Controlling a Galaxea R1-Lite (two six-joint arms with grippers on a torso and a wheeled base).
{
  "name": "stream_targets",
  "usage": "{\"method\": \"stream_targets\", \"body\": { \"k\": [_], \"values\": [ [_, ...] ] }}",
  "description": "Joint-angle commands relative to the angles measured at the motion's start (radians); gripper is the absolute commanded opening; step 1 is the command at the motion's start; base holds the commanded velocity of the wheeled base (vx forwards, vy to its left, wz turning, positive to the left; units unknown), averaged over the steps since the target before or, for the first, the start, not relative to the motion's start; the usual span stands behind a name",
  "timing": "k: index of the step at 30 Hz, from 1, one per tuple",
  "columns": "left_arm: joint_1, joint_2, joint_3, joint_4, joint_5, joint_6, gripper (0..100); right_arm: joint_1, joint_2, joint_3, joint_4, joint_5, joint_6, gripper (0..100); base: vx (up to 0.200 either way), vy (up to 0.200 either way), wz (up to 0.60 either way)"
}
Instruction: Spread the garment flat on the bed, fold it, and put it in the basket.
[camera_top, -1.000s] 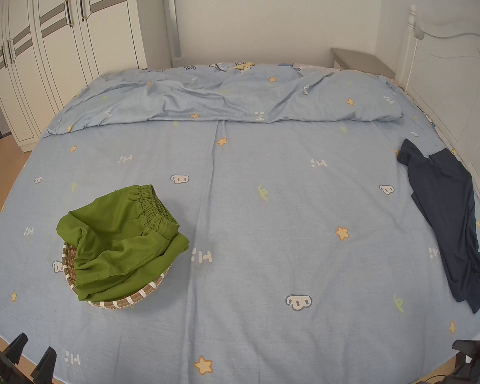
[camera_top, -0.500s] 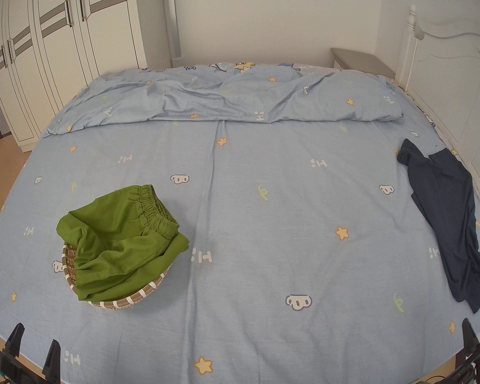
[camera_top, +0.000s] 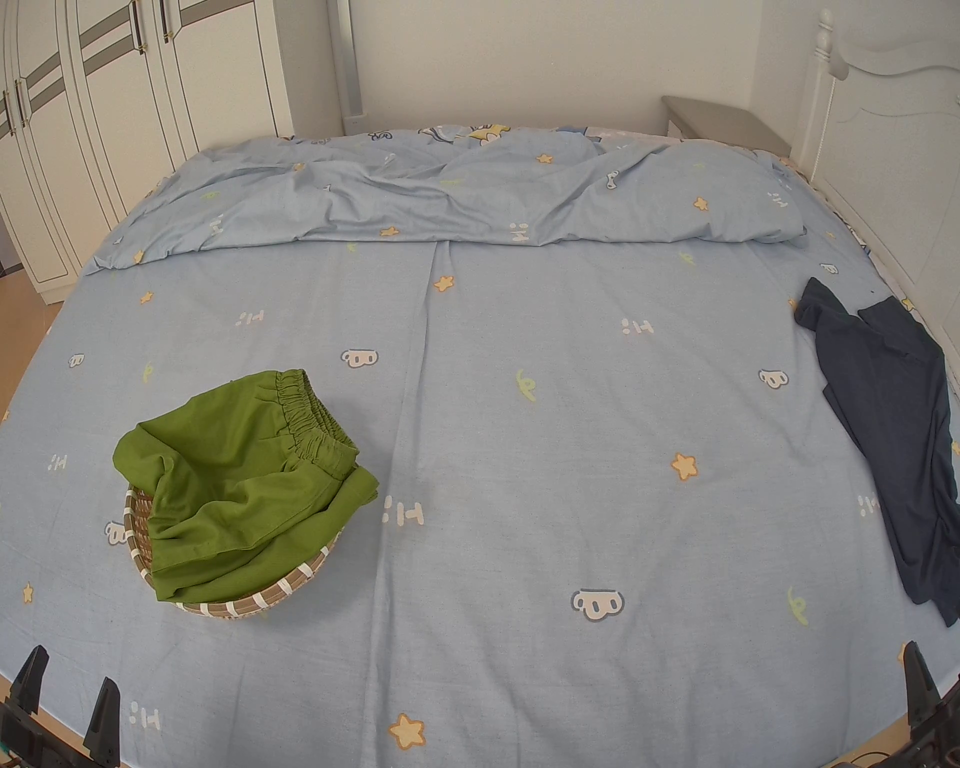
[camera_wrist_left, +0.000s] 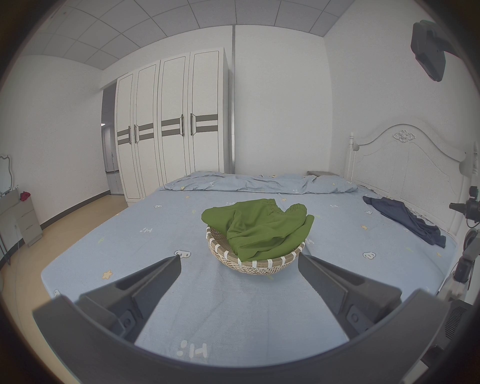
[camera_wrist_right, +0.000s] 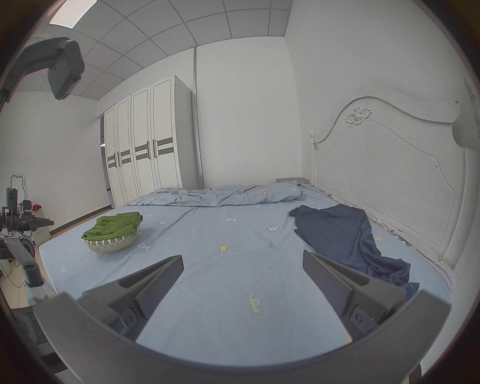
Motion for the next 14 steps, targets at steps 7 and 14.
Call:
{"method": "stream_targets", "body": {
  "k": [7,14],
  "values": [
    [0.001,-0.011,0.018,-0.001,0.0,-0.001,100,0.0,-0.005,0.026,0.035,-0.111,0.007,100,0.0,0.0,0.0],
    [0.001,-0.011,0.018,-0.001,0.0,-0.001,100,-0.001,-0.005,0.026,0.035,-0.114,0.008,100,0.0,0.0,0.0]
  ]
}}
